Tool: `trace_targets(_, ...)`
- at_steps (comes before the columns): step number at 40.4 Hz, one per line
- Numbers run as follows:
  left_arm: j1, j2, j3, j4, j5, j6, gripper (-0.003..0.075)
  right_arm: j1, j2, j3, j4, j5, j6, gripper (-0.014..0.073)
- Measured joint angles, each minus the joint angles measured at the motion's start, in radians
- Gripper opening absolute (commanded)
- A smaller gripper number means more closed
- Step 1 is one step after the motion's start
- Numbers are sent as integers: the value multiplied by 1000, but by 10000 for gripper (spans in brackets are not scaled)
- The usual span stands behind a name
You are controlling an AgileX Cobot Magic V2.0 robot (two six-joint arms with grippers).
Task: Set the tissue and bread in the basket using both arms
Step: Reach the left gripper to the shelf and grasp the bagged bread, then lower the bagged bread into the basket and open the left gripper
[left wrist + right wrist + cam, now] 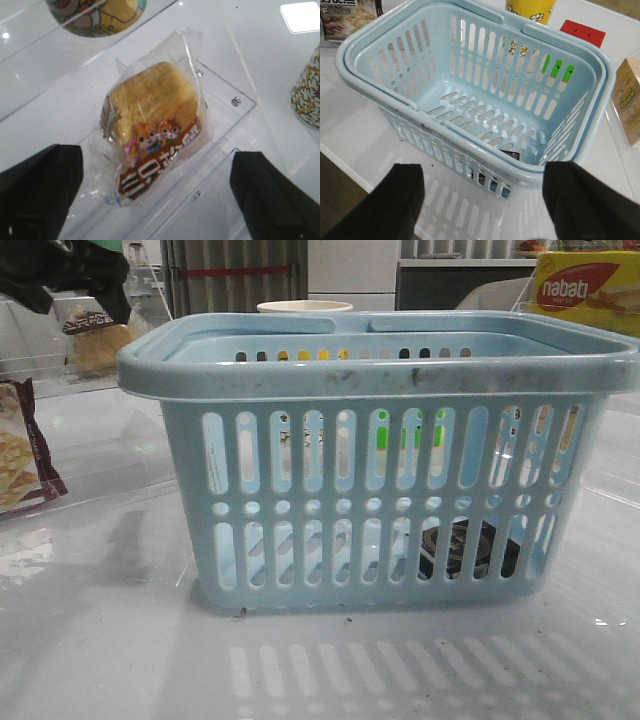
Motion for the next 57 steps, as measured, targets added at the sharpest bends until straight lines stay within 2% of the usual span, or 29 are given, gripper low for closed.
trace_targets(7, 0, 48, -3, 8, -56, 0, 624, 0, 0, 0, 0, 0, 0, 593)
trace_targets(21, 0, 79, -7, 25, -61, 0, 333, 0, 0, 0, 0, 0, 0, 593)
trace_targets(30, 0, 33, -7, 28, -37, 0, 202, 0, 0, 0, 0, 0, -1, 593)
trace_targets(37, -4, -88, -7, 28, -9, 0, 111, 0, 0, 0, 0, 0, -1, 593)
trace_targets(40, -14, -151, -7, 28, 5, 0, 90, 0, 0, 0, 0, 0, -1, 593)
trace_targets(47, -70, -314, -7, 28, 90, 0, 91, 0, 0, 0, 0, 0, -1, 593)
trace_targets(57, -277, -481, -7, 24, 278, 101, 91, 0, 0, 0, 0, 0, -1, 593)
